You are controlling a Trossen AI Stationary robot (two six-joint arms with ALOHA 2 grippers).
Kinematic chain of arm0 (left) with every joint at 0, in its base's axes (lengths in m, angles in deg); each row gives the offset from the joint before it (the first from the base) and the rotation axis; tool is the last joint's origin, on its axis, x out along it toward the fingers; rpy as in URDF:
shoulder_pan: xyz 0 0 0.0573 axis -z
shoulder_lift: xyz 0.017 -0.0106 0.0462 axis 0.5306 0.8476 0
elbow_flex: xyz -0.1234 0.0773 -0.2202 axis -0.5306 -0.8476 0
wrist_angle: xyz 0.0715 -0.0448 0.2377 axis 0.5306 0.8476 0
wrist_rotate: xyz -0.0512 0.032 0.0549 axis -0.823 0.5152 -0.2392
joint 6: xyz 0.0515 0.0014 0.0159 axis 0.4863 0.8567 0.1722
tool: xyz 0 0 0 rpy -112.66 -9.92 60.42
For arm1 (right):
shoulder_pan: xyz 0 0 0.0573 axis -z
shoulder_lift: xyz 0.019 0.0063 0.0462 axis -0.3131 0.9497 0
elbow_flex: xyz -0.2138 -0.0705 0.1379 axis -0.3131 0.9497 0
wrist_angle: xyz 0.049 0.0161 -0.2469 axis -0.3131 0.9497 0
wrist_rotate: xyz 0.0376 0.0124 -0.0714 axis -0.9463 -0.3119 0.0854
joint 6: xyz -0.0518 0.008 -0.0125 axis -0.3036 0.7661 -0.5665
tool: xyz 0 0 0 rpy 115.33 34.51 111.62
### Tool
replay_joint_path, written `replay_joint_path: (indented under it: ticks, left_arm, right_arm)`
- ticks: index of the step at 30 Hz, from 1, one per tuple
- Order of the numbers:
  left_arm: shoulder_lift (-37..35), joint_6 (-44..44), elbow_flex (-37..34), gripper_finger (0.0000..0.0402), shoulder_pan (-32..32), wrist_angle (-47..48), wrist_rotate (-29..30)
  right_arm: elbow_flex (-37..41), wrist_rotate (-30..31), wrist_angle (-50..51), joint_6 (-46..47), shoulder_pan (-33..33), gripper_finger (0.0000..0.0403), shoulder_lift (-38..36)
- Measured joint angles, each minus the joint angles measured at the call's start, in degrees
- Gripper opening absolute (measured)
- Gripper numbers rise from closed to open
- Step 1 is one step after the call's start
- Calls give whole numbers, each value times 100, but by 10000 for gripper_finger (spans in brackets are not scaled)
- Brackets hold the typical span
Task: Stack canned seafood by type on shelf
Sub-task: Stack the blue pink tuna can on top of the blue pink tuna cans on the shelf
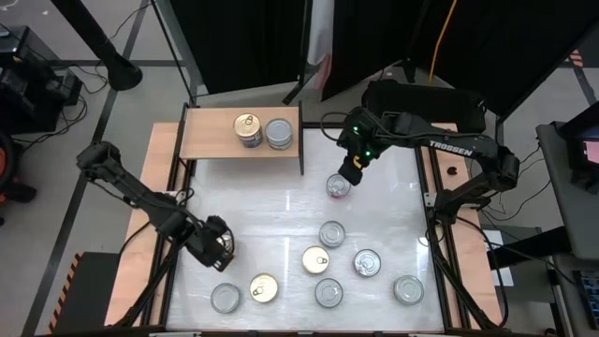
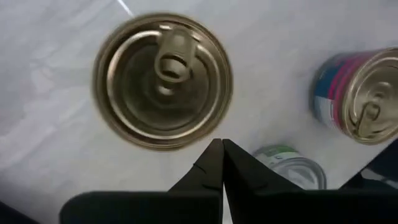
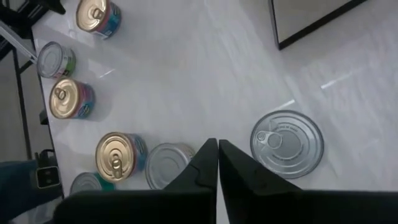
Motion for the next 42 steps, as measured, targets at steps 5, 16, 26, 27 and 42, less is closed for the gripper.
replay_joint_path:
  ticks: [5, 16, 26, 27, 42]
  left_arm:
    - [50, 14, -197, 3, 235, 10, 145]
    - [50, 362, -409, 2, 347, -57, 308]
    - [63, 616, -300, 2, 741, -506, 900]
    - [89, 605, -300, 2, 784, -454, 914]
    - [631, 619, -457, 2, 1177, -232, 1223]
  right_arm:
    - [0, -5, 96, 391, -70, 6, -19]
    - [0, -5, -398, 1649, -469, 6, -50]
    - [0, -9, -1304, 2700, -945, 6, -50]
    - [0, -7, -1356, 2818, -1003, 6, -50]
    - [0, 38, -1767, 3826, -1903, 6, -50]
